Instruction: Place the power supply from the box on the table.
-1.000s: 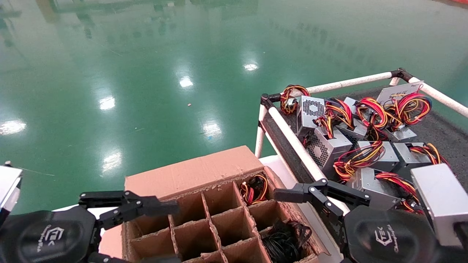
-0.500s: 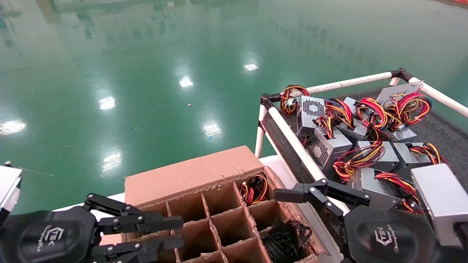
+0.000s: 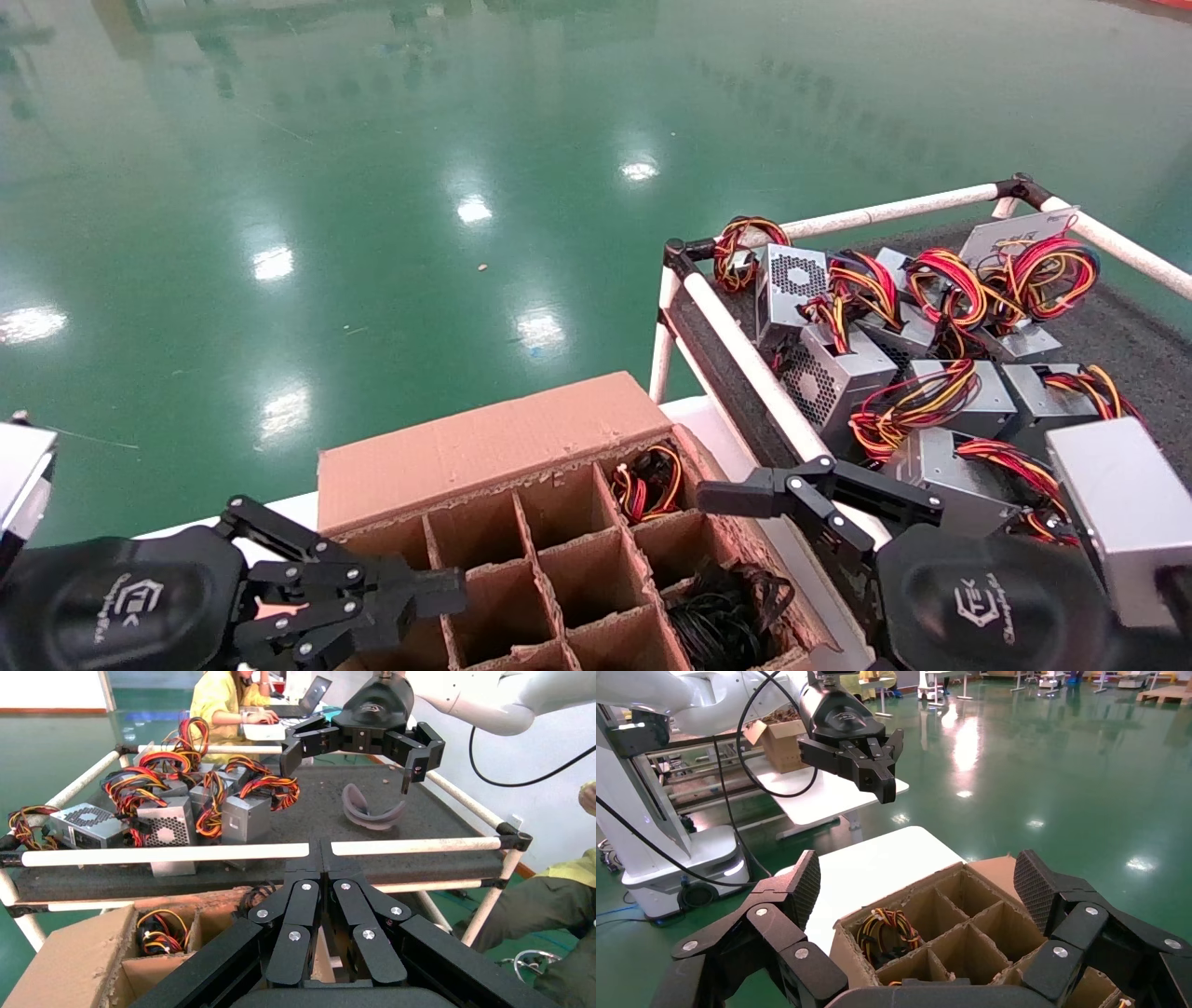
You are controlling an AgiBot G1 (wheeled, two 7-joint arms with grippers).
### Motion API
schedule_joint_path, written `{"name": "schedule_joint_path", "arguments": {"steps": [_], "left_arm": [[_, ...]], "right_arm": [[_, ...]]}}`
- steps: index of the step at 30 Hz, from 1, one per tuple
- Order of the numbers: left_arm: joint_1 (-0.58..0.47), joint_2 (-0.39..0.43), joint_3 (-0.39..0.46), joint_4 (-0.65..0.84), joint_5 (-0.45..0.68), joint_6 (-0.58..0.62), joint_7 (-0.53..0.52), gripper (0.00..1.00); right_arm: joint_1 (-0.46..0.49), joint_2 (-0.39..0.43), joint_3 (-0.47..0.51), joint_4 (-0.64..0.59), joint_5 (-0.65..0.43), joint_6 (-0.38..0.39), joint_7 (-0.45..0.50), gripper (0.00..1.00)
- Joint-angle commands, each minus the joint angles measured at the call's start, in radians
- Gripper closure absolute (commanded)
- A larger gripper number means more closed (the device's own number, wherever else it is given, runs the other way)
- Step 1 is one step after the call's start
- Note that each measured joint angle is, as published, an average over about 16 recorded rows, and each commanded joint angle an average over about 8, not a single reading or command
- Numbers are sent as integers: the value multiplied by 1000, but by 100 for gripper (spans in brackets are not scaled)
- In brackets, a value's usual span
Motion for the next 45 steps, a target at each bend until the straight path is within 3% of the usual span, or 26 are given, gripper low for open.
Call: {"name": "schedule_joint_path", "arguments": {"steps": [1, 5, 7, 15, 31, 45], "left_arm": [[0, 0, 0, 0, 0, 0, 0, 66], [0, 0, 0, 0, 0, 0, 0, 16], [0, 0, 0, 0, 0, 0, 0, 0], [0, 0, 0, 0, 0, 0, 0, 0], [0, 0, 0, 0, 0, 0, 0, 0], [0, 0, 0, 0, 0, 0, 0, 0]], "right_arm": [[0, 1, 1, 2, 2, -2, 0, 0], [-2, -9, -6, -12, -11, 10, -1, 0], [-3, -22, -14, -31, -24, 20, -3, 0], [21, -85, -61, -152, -104, 31, -38, 0], [117, -276, -205, -343, -260, -68, -160, 0], [242, -521, -337, -613, -396, -65, -421, 0]]}}
